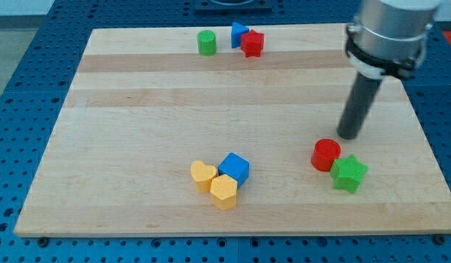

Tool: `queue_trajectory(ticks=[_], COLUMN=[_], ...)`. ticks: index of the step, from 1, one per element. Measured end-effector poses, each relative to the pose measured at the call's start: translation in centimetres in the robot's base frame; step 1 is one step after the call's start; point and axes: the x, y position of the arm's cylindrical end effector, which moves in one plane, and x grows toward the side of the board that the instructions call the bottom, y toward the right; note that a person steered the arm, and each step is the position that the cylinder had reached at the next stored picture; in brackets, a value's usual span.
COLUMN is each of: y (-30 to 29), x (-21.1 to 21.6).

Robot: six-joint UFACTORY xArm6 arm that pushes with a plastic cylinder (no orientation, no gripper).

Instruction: Move the yellow heart closer to blue cube

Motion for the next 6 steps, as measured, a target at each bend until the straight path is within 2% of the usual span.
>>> queue_trajectory(ticks=[2, 3, 6], y=[3.0, 2.3, -3.4], x=[8.1, 9.4, 8.5])
